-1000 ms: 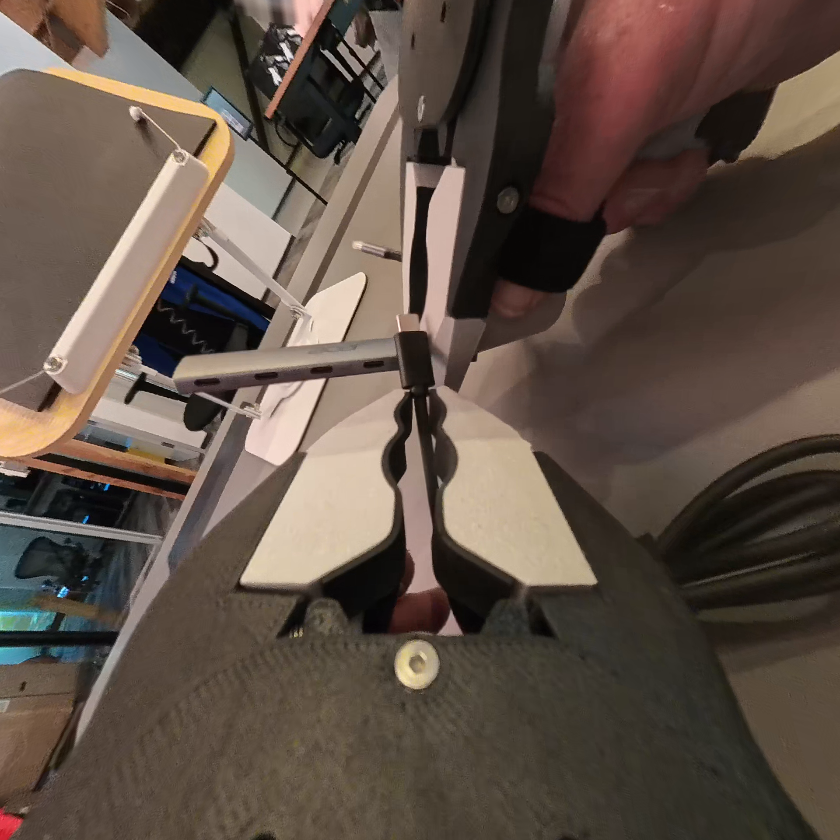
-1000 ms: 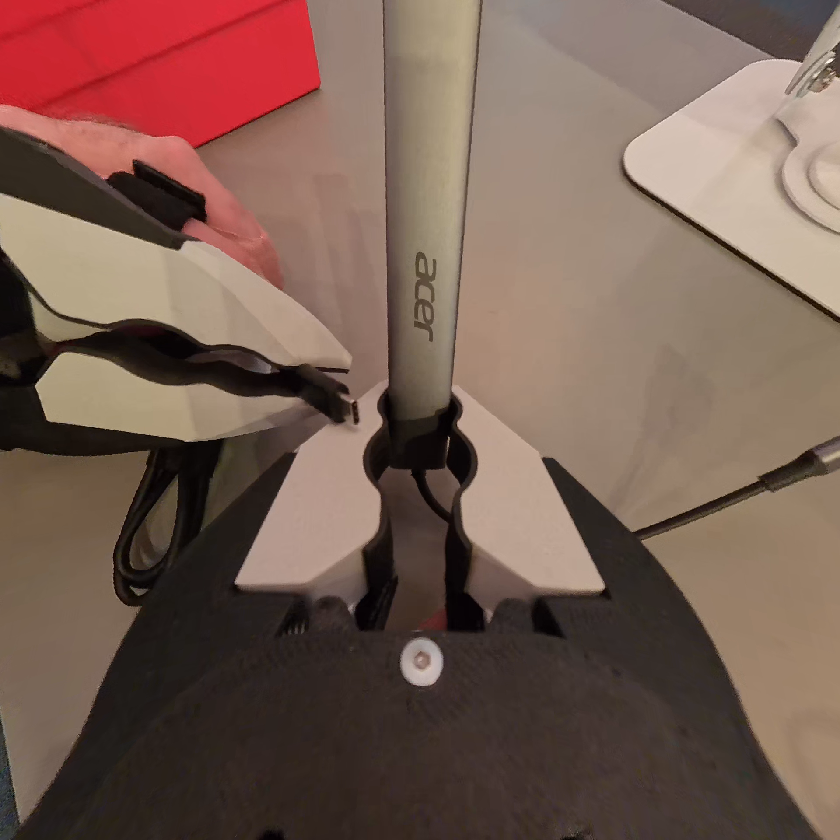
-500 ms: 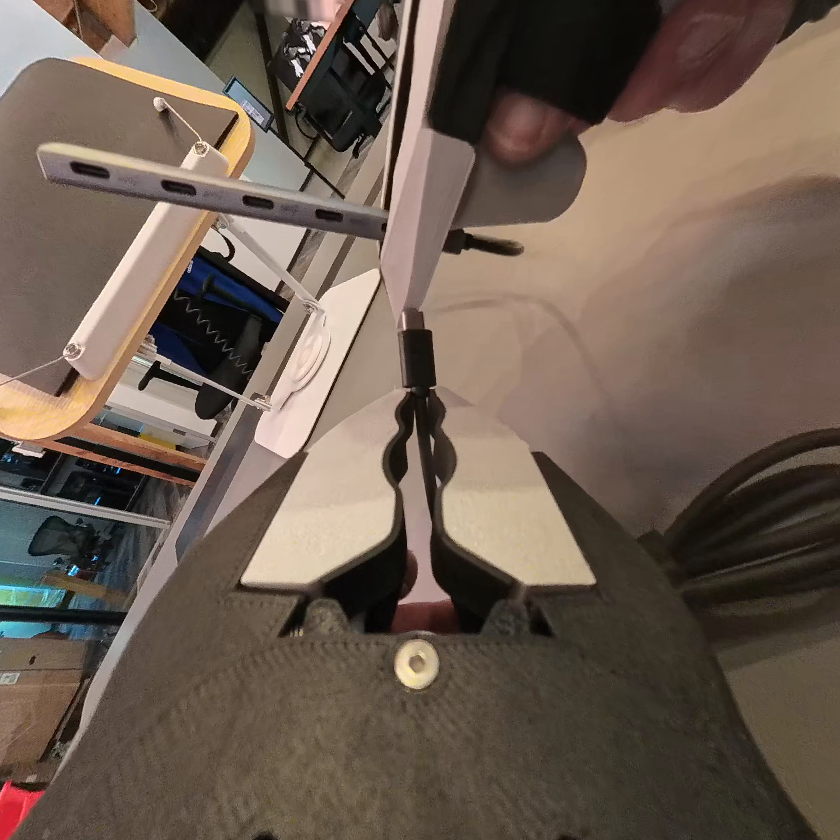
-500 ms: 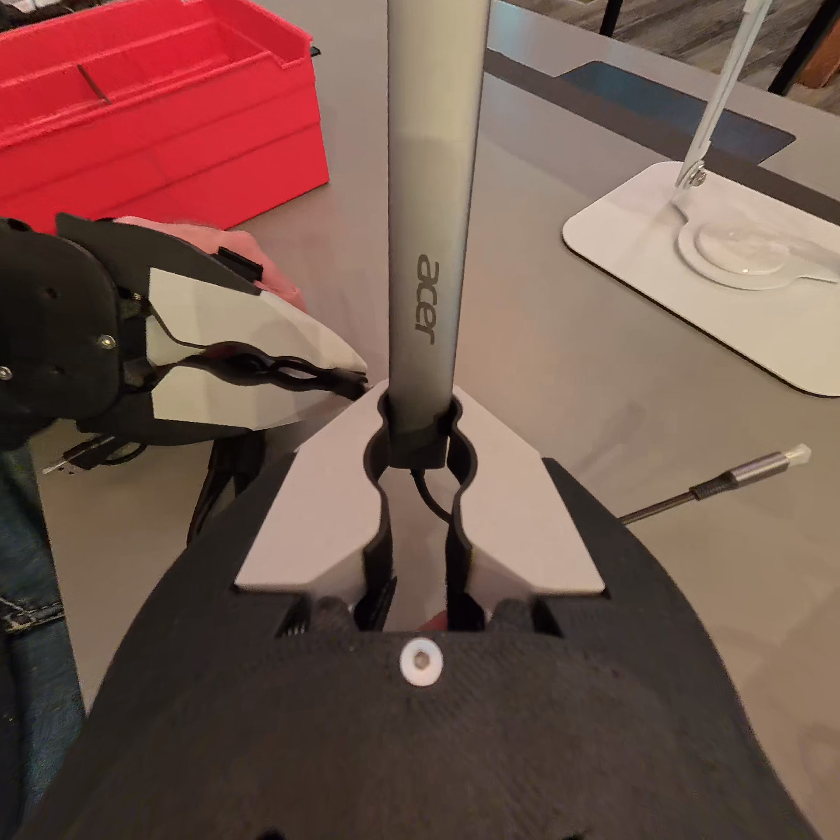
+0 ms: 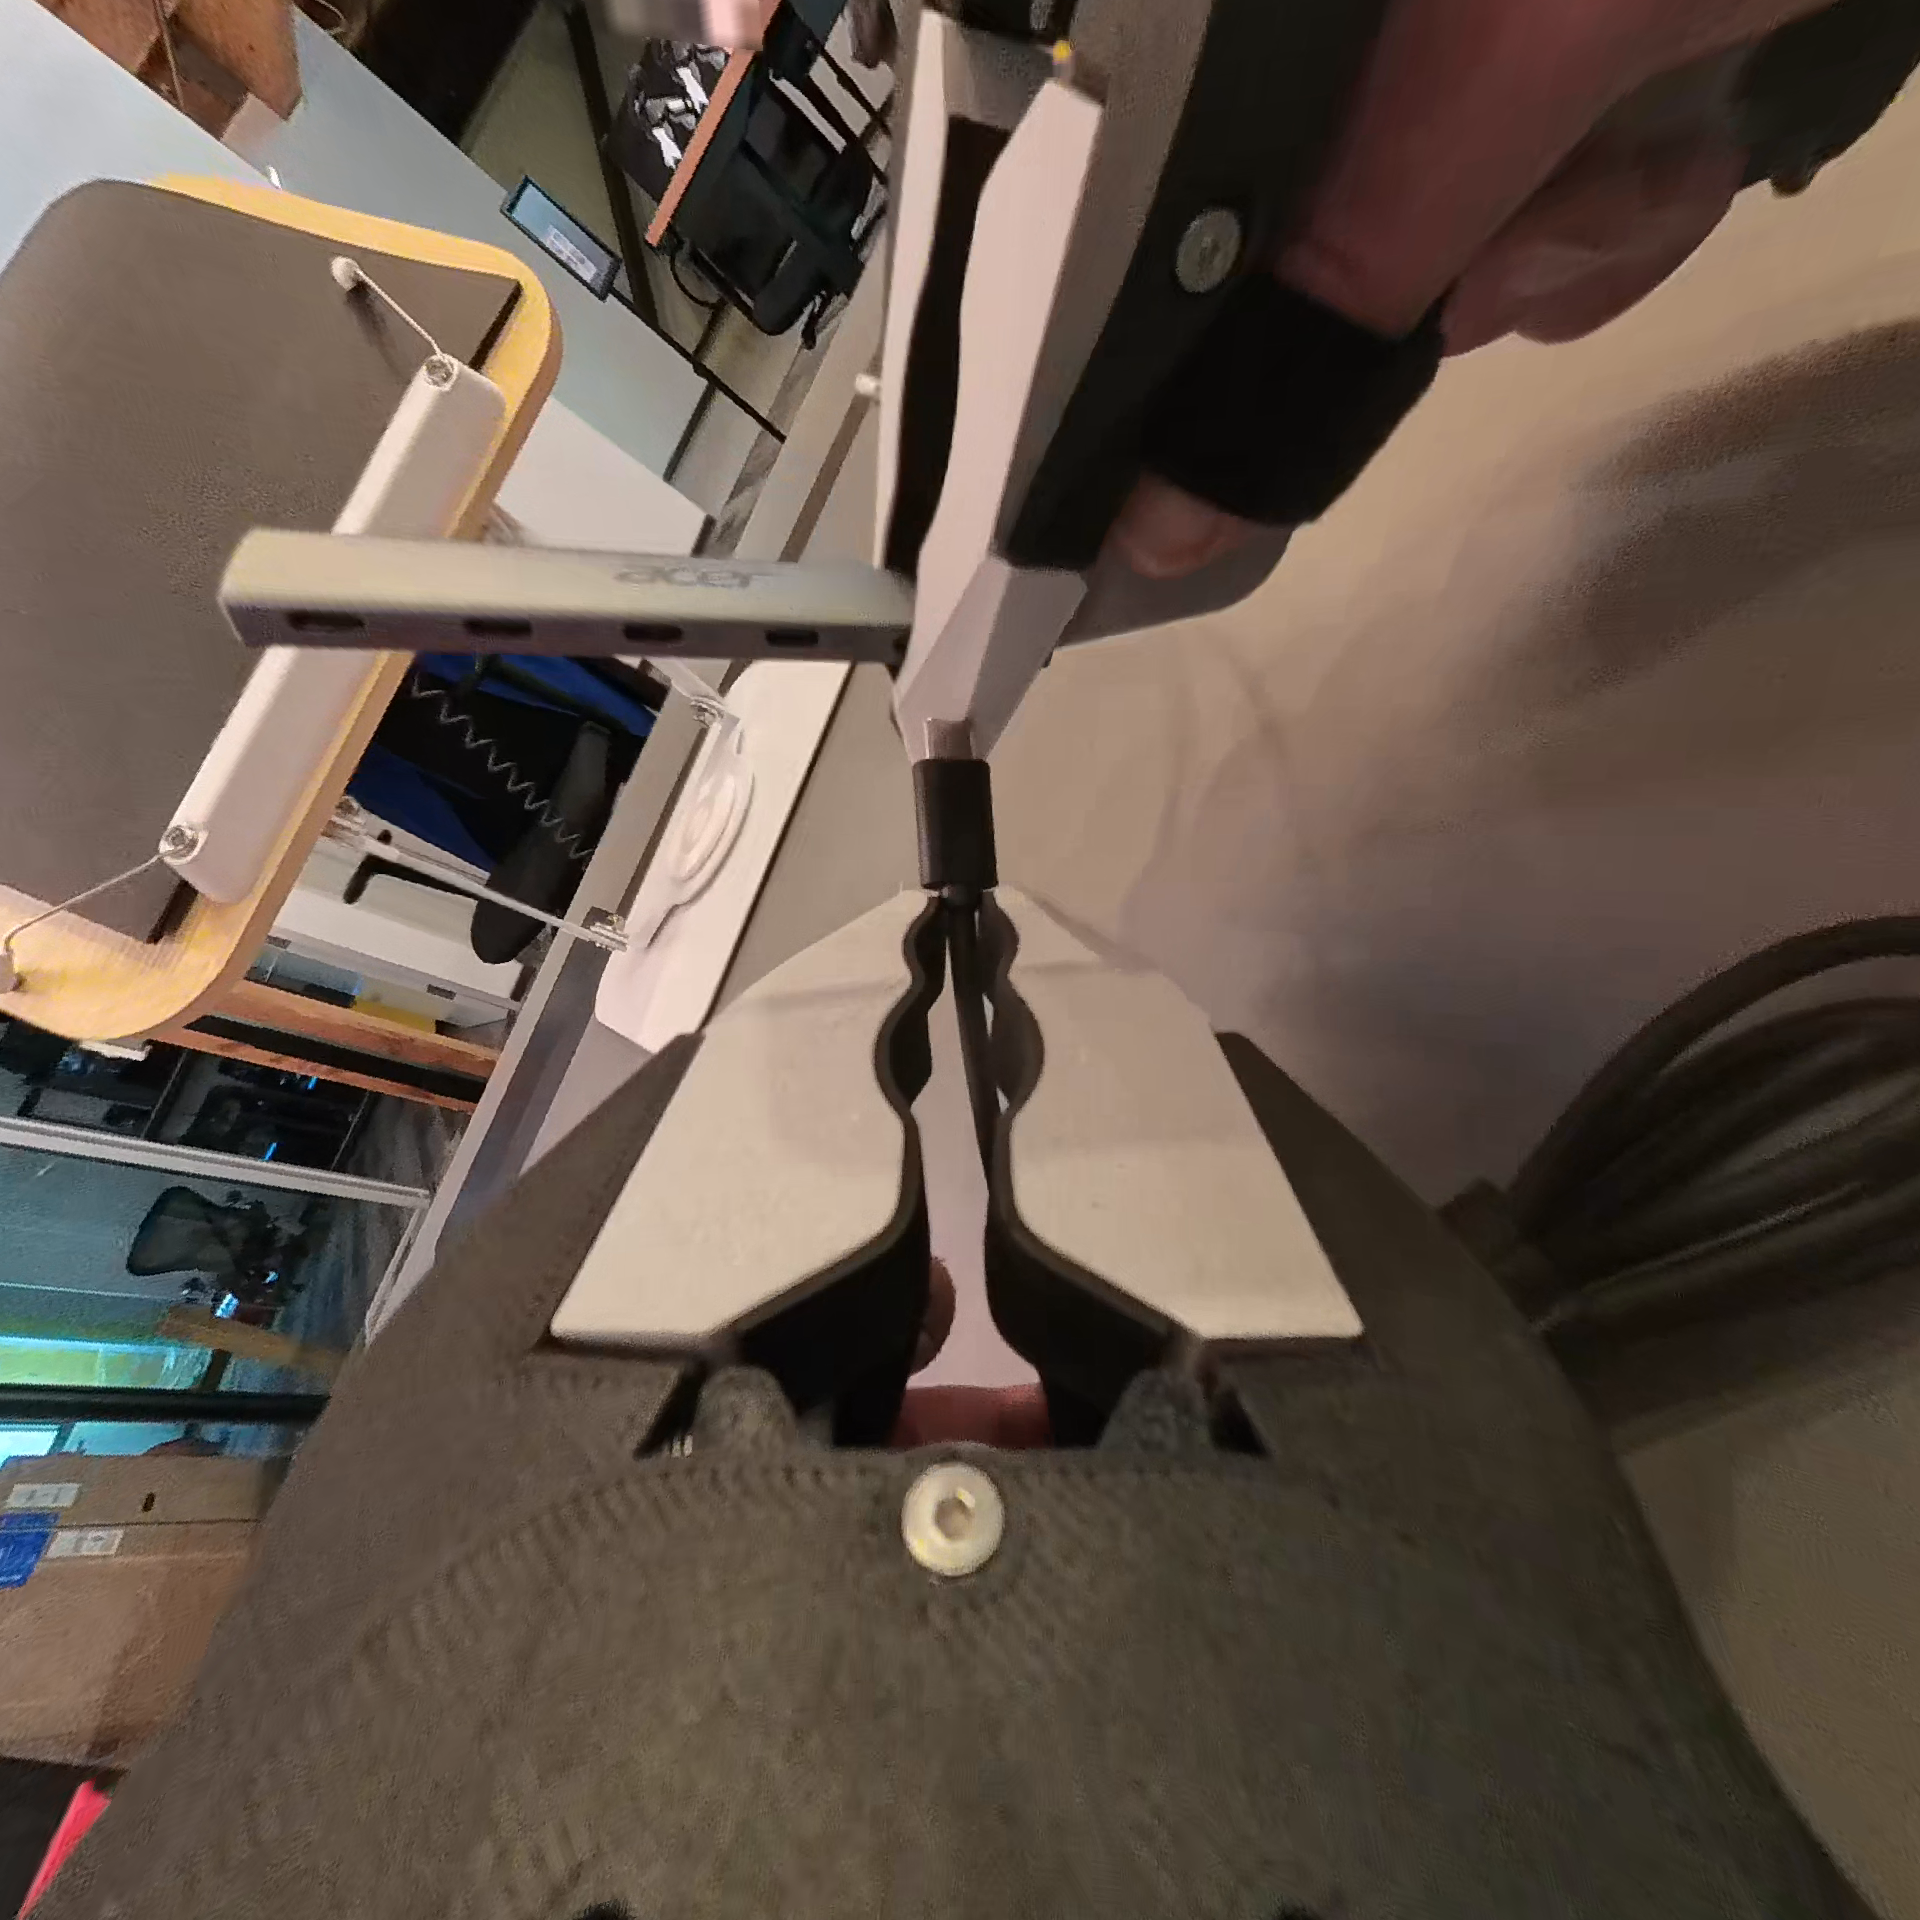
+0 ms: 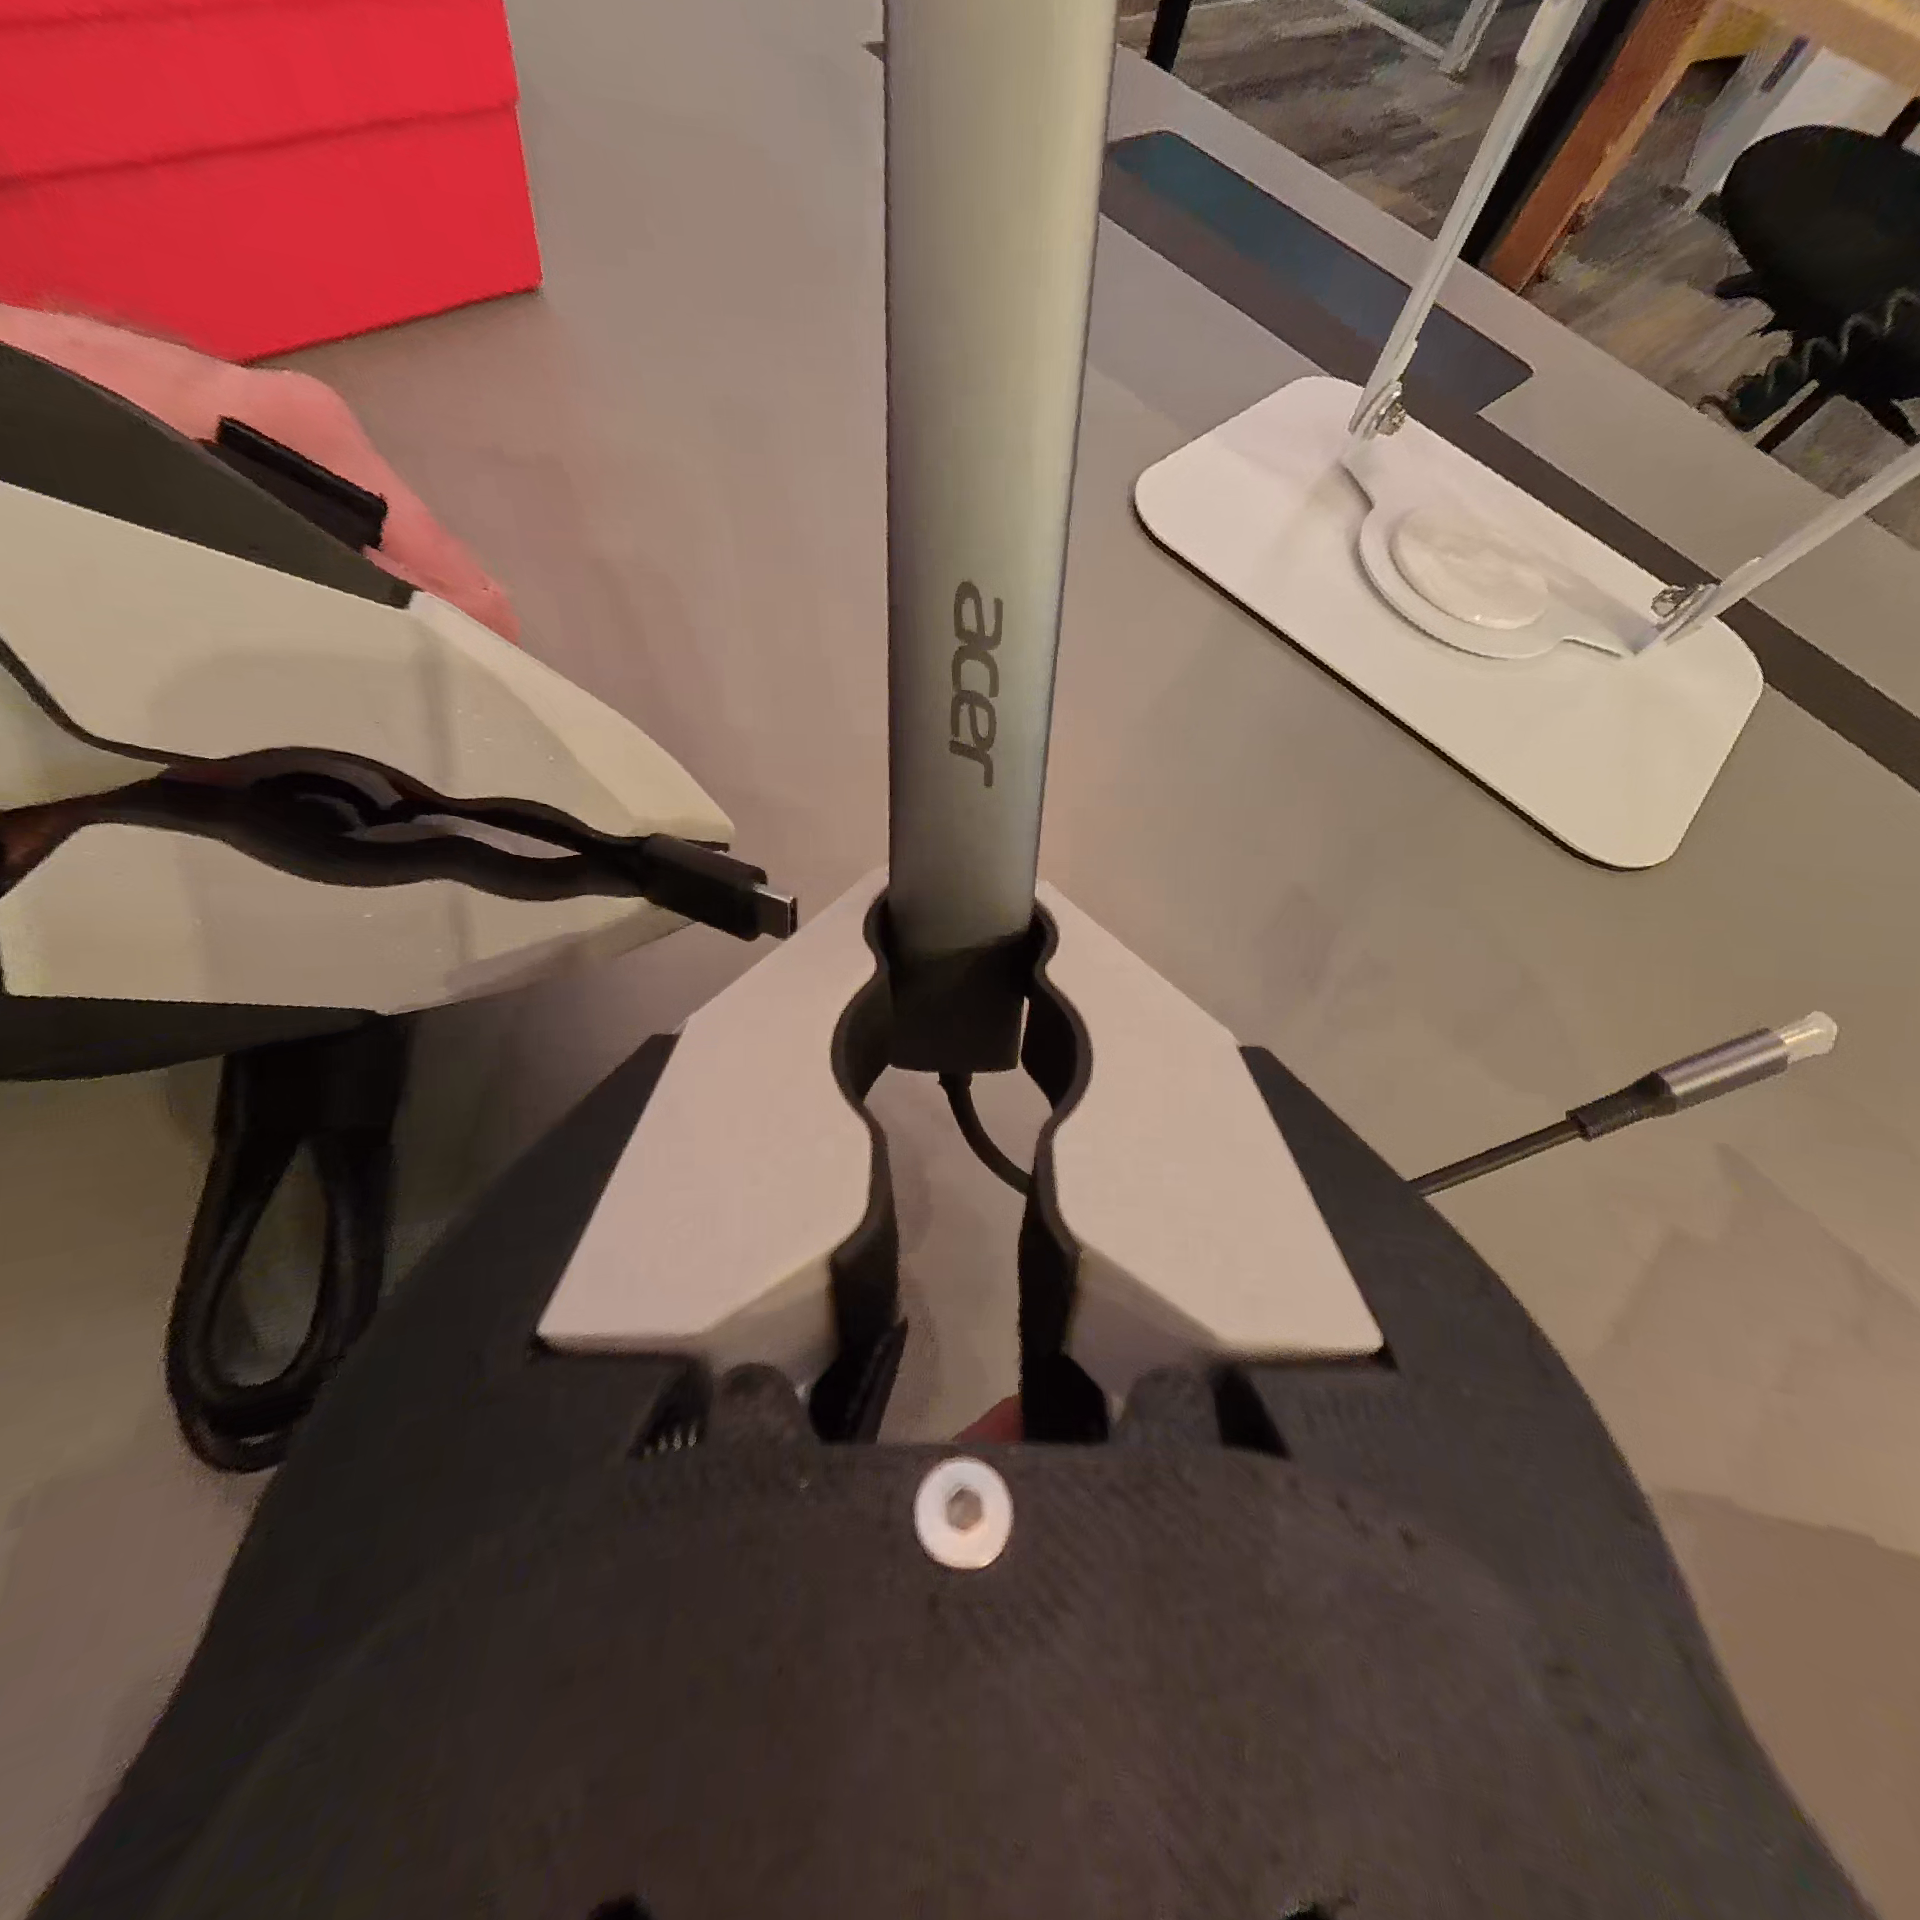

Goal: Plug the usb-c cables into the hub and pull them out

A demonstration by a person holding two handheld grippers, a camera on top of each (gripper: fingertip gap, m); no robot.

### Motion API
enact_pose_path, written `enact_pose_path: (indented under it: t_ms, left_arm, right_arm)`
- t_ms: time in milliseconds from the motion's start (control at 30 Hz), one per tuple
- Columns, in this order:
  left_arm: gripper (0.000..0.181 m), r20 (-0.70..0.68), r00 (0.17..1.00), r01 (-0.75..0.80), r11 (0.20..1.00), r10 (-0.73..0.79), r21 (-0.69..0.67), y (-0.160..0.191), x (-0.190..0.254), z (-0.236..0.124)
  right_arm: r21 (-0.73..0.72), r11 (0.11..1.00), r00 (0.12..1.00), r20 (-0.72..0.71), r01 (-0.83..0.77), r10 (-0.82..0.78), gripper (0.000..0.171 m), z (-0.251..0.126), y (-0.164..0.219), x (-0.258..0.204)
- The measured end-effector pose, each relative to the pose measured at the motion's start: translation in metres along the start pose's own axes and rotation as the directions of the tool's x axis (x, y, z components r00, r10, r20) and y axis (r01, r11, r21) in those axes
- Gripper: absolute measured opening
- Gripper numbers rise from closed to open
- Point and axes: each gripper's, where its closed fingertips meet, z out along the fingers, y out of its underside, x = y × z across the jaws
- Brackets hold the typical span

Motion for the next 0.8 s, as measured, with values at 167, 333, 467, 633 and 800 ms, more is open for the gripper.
enact_pose_path:
  t_ms: [167, 333, 467, 633, 800]
  left_arm:
    - [0.005, 0.011, 1.000, 0.004, 0.999, -0.005, 0.036, -0.008, 0.000, 0.000]
    - [0.005, 0.008, 1.000, -0.017, 1.000, 0.017, -0.007, -0.009, 0.002, 0.004]
    - [0.005, 0.012, 1.000, 0.004, 0.998, -0.003, -0.055, 0.000, 0.001, 0.003]
    - [0.004, 0.008, 1.000, -0.003, 0.995, 0.003, -0.101, -0.001, 0.005, 0.009]
    - [0.004, 0.005, 1.000, 0.000, 0.993, 0.001, -0.120, 0.002, 0.009, 0.010]
  right_arm:
    - [-0.022, 1.000, 1.000, -0.024, 0.019, -0.019, 0.016, 0.010, 0.009, -0.002]
    - [-0.026, 0.999, 0.998, -0.042, 0.034, -0.035, 0.016, 0.017, 0.013, -0.006]
    - [0.026, 0.999, 0.995, -0.096, -0.032, 0.034, 0.016, 0.001, 0.005, 0.020]
    - [0.009, 1.000, 0.993, -0.117, 0.008, -0.007, 0.016, 0.005, 0.004, 0.016]
    - [-0.006, 1.000, 0.992, -0.129, 0.007, -0.008, 0.016, 0.013, 0.012, 0.018]
